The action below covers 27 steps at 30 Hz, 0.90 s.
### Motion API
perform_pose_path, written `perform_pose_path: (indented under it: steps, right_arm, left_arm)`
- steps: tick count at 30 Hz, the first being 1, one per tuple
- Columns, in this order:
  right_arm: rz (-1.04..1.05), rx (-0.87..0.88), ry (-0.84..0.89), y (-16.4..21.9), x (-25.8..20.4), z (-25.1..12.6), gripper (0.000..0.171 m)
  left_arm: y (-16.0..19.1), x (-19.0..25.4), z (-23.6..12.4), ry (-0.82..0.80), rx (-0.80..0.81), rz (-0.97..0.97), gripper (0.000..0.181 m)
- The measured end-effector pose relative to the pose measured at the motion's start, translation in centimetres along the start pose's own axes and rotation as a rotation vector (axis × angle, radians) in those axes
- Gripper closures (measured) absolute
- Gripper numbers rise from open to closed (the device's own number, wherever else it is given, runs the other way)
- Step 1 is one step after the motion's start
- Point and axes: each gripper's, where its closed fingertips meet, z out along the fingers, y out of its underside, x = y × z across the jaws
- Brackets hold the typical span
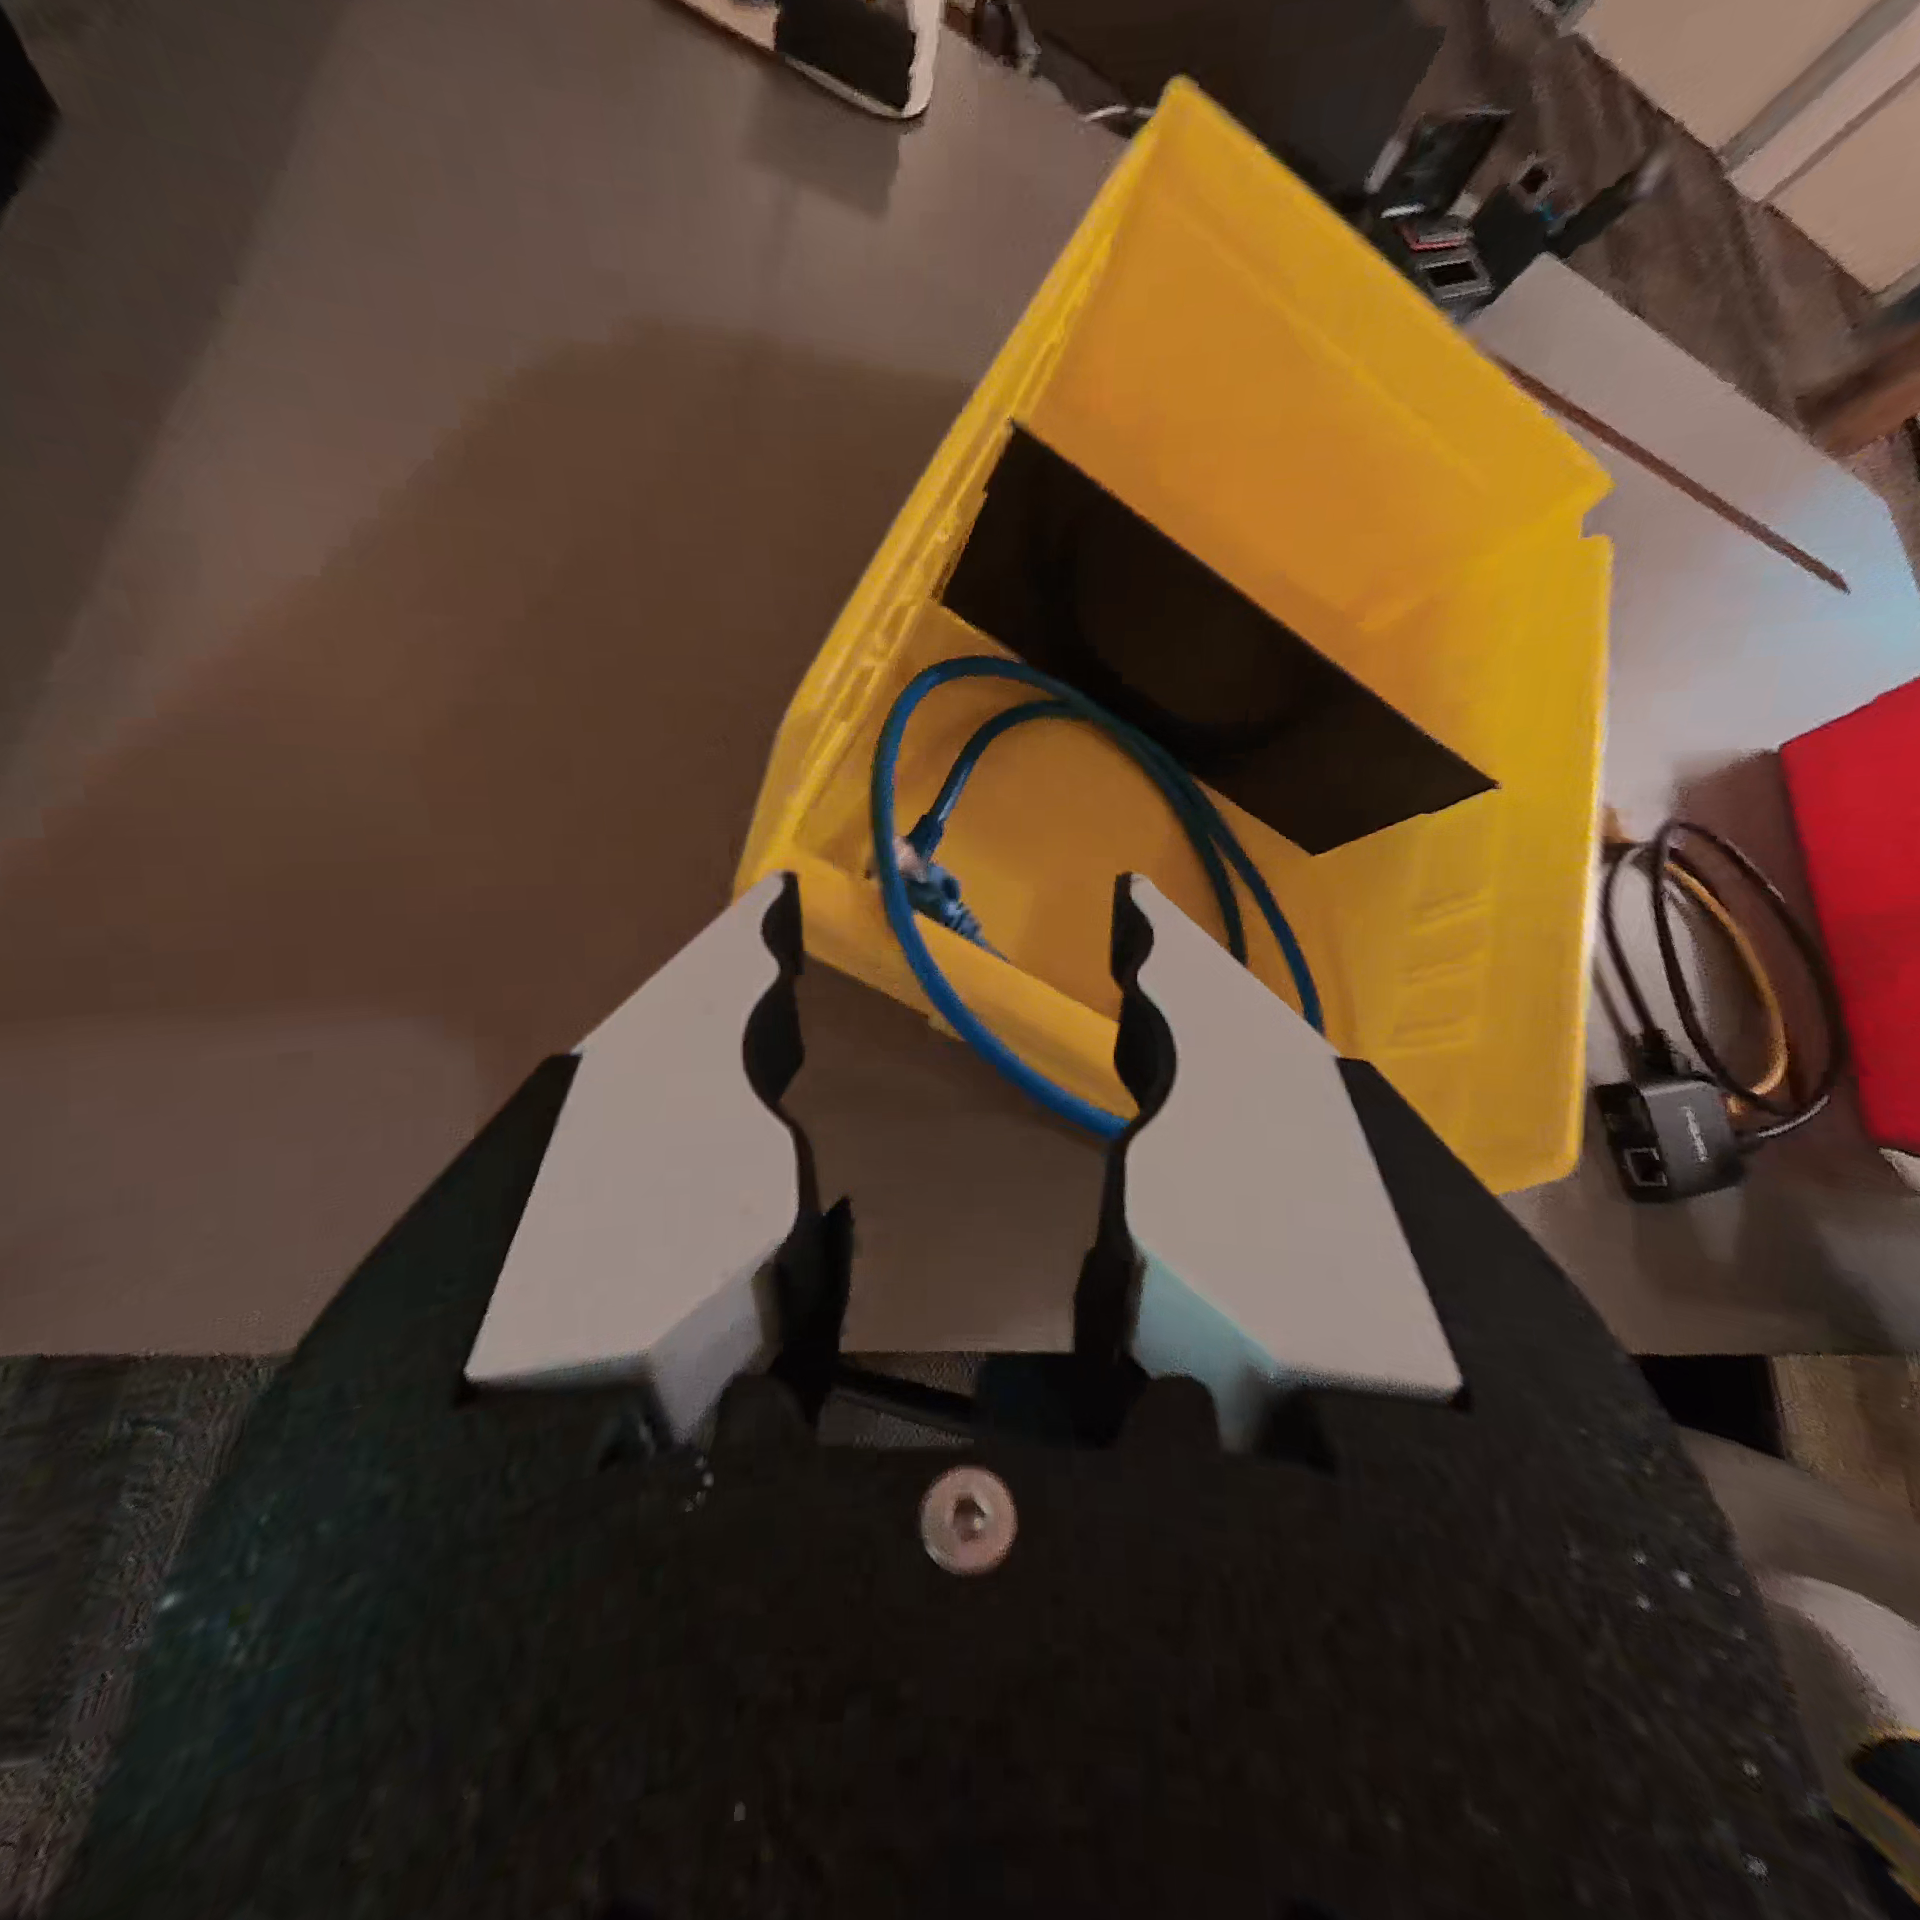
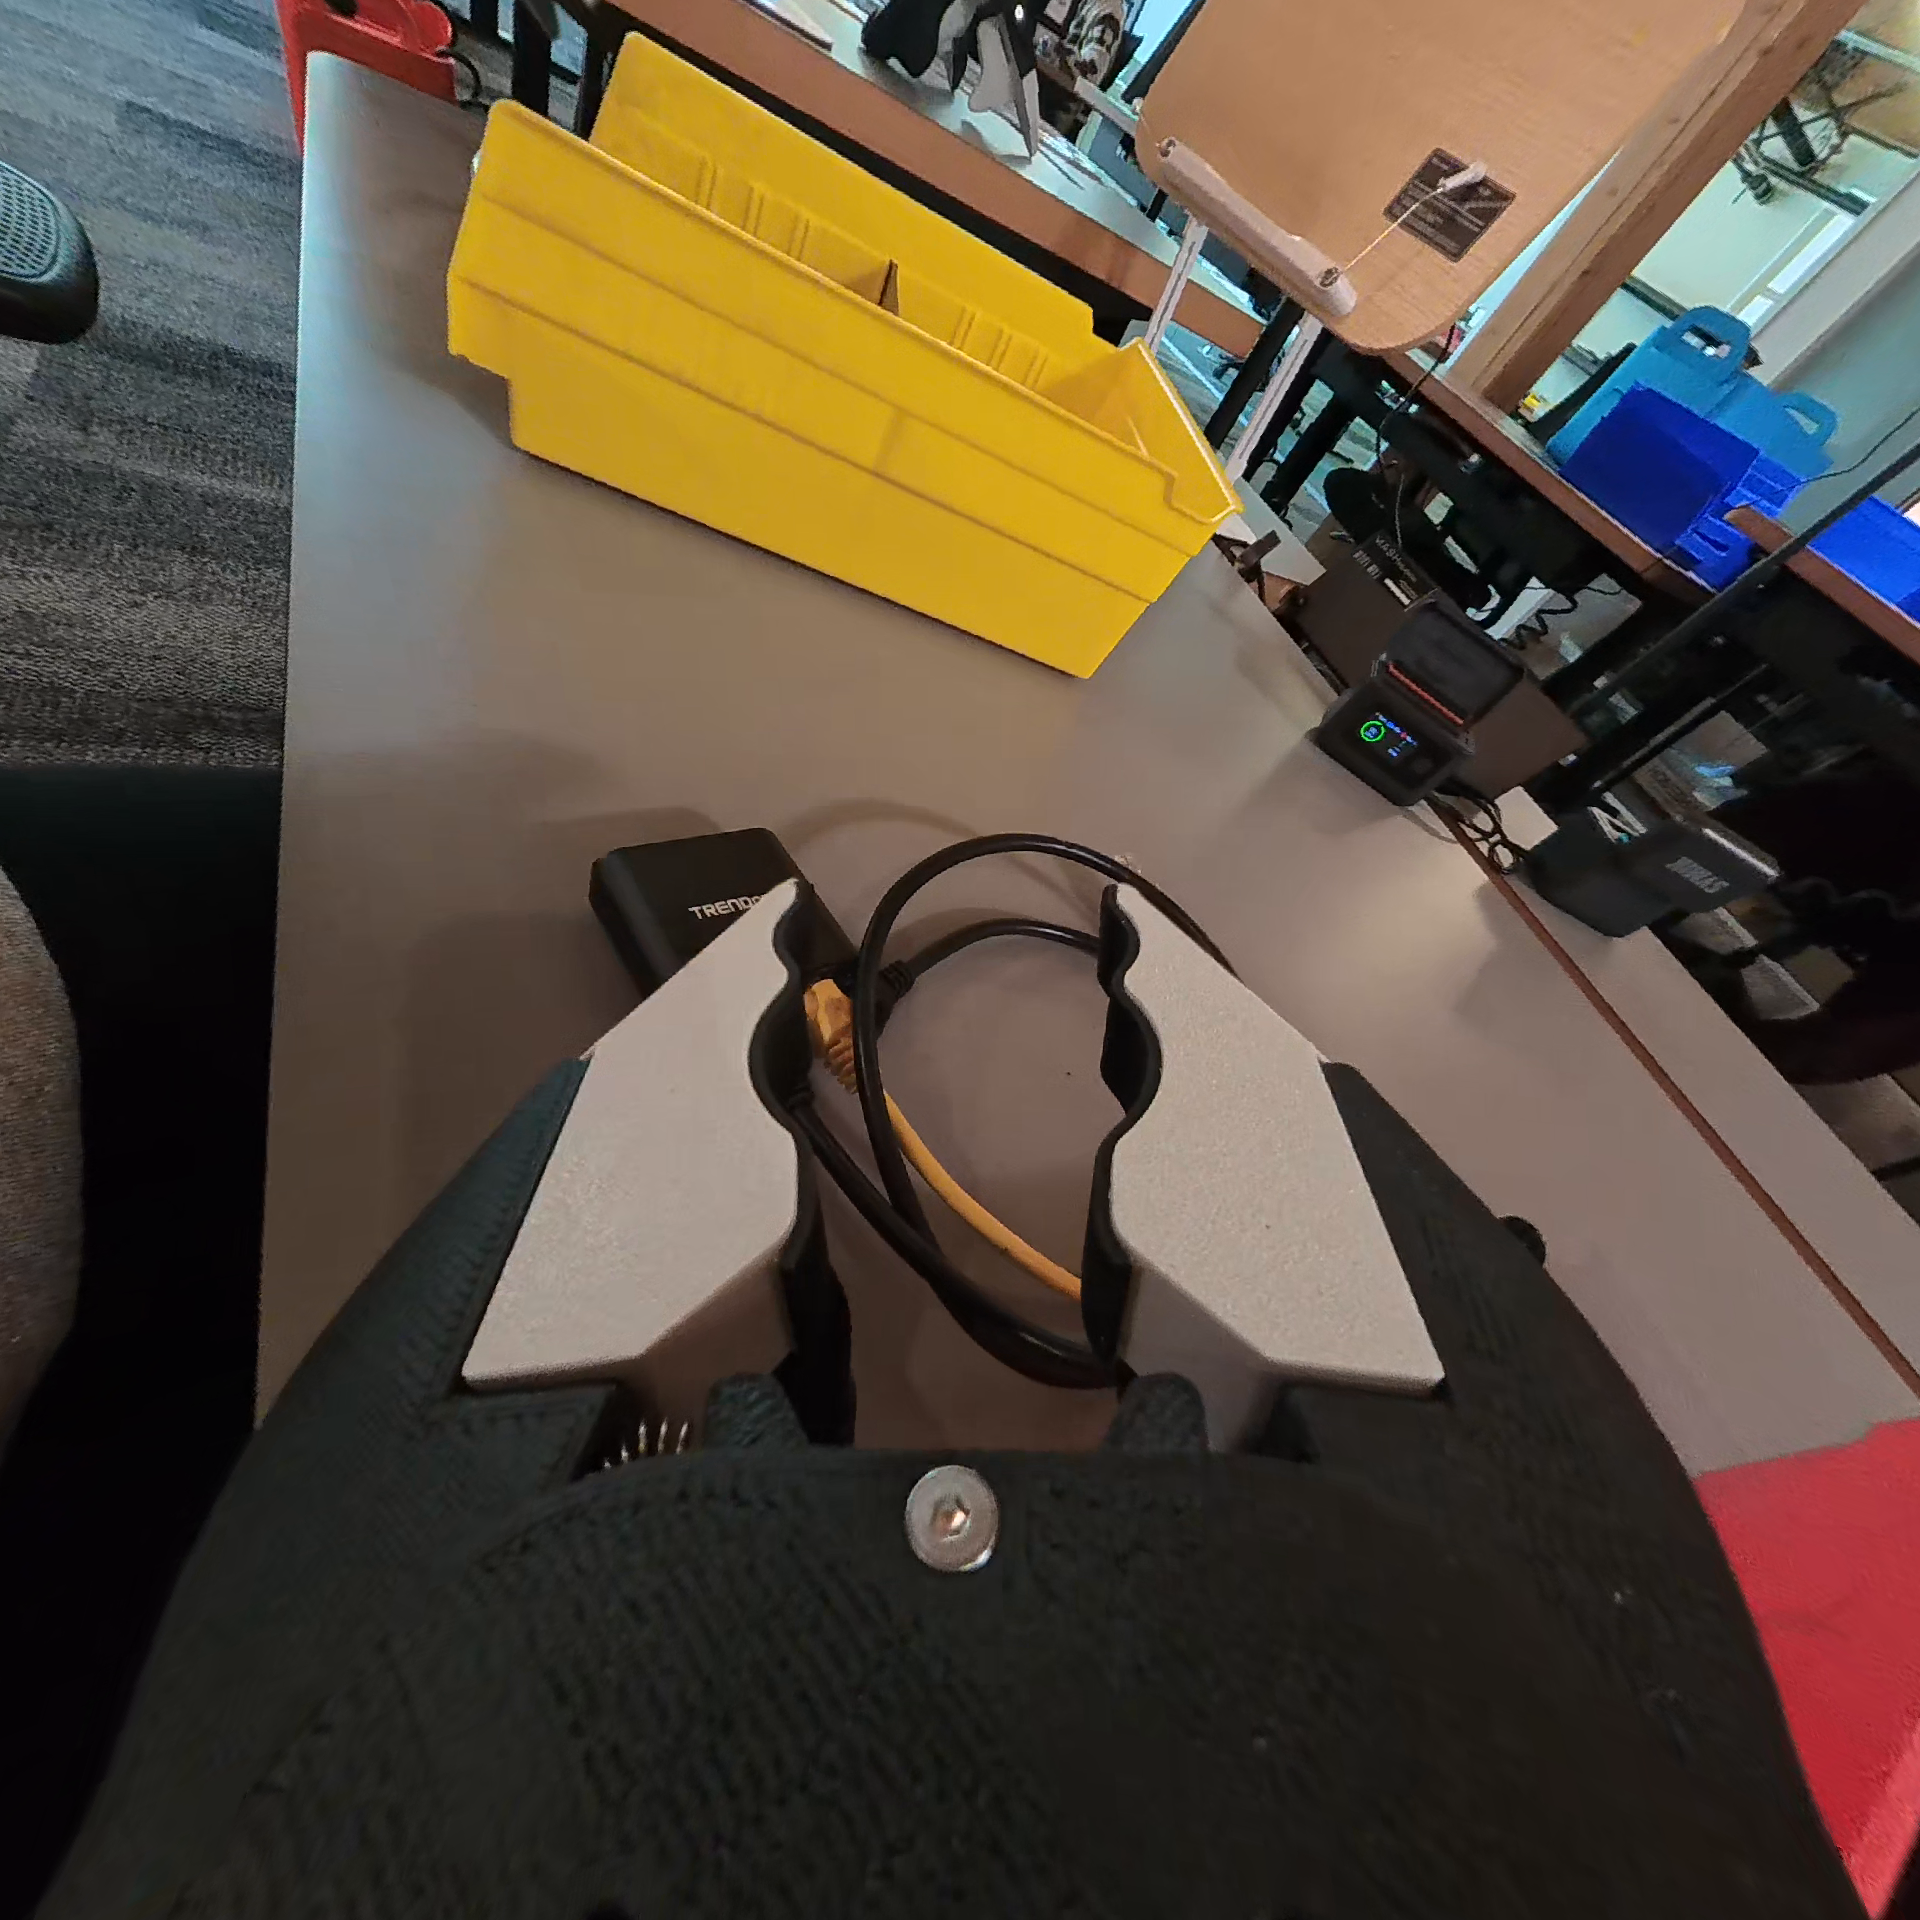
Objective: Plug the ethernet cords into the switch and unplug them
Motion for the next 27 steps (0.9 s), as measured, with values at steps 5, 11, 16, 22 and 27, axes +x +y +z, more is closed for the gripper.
perform_pose_path:
  steps: [5, 11, 16, 22, 27]
  right_arm:
    - [0.003, -0.009, -0.004, 0.3, -0.1, 0.1, 0.119]
    - [-0.024, -0.019, 0.008, 0.5, -0.1, 0.1, 0.121]
    - [-0.034, -0.02, 0.004, 0.5, -0.1, 0.1, 0.122]
    - [-0.046, -0.029, 0.009, 0.7, -0.1, 0.1, 0.123]
    - [-0.067, -0.038, 0.015, 0.9, -0.1, 0.1, 0.125]
  left_arm:
    - [1.8, -0.9, 1.1, 0.073, -0.055, -0.107, 0.117]
    - [4.1, 0.4, 2.9, 0.243, -0.146, -0.222, 0.14]
    - [4.3, 1.2, 2.3, 0.301, -0.165, -0.194, 0.172]
    - [1.5, 4.2, -0.2, 0.412, -0.048, -0.106, 0.177]
    - [-2.5, 9.3, -3.8, 0.52, 0.15, 0.086, 0.178]
